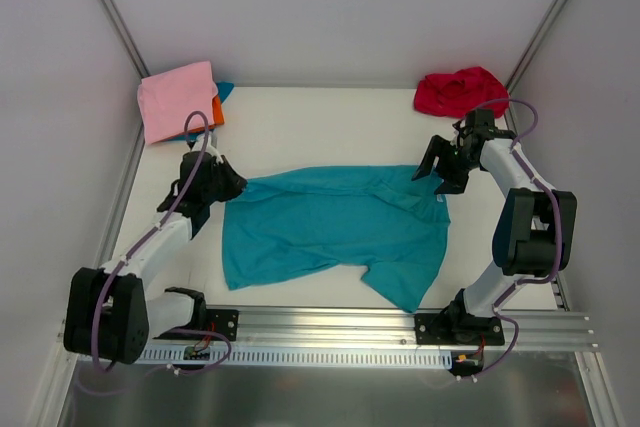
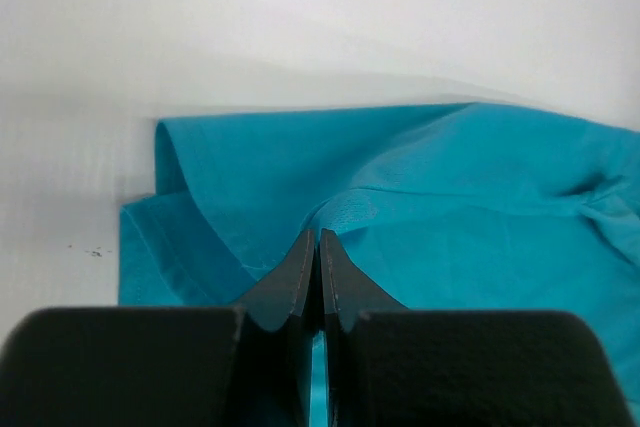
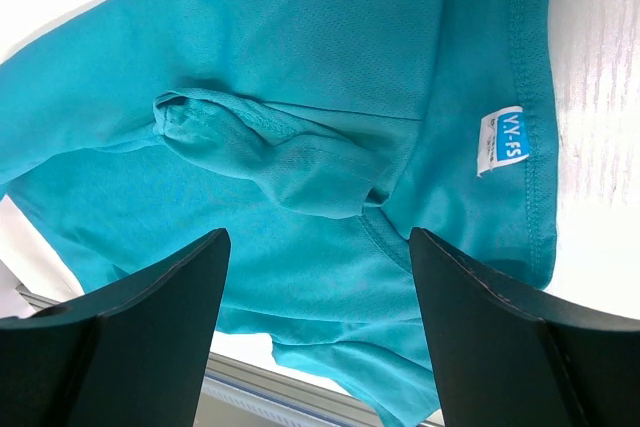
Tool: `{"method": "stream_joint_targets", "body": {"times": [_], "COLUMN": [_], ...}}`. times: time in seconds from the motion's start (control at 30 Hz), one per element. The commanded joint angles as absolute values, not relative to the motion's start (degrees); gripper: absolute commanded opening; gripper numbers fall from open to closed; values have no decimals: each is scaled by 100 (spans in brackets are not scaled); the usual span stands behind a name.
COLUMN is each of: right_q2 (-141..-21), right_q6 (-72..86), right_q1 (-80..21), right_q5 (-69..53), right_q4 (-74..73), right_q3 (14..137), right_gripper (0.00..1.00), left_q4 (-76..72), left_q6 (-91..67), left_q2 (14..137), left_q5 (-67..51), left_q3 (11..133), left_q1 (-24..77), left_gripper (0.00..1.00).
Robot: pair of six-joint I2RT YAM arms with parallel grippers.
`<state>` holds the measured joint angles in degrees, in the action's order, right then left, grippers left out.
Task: Fold and stack the t-shirts
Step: Fold the flattened tshirt in 1/3 of the way
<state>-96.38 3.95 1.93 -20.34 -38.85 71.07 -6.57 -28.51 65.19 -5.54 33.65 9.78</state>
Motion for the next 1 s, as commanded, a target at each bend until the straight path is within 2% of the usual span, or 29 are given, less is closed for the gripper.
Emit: {"method": "stream_joint_targets", "body": {"times": [0.0, 0.17, 0.43, 0.87, 0.97], "right_q2": [-9501, -9518, -9598, -9563, -9545], "right_q6": [299, 290, 299, 334, 325], "right_q1": [193, 193, 193, 193, 193], "right_q5": [-2030, -2013, -2074, -2118, -2127], "right_q4": [-3999, -4034, -3982, -3973, -3981], "right_q3": [7154, 7181, 7181, 7172, 7172], "right_gripper": [77, 77, 77, 77, 77], "left_q4": [-791, -352, -325, -422, -396], "left_q6": [-2567, -2303, -2329, -2663, -2663], "left_q2": [6977, 7383, 6768, 6011, 6178], "left_q5": [-202, -44, 378, 642, 554], "left_q3": [3656, 4113, 3560, 2347, 2407], "left_q1": [1063, 1493, 1933, 1977, 1978], "left_gripper": [0, 0, 0, 0, 8]}}
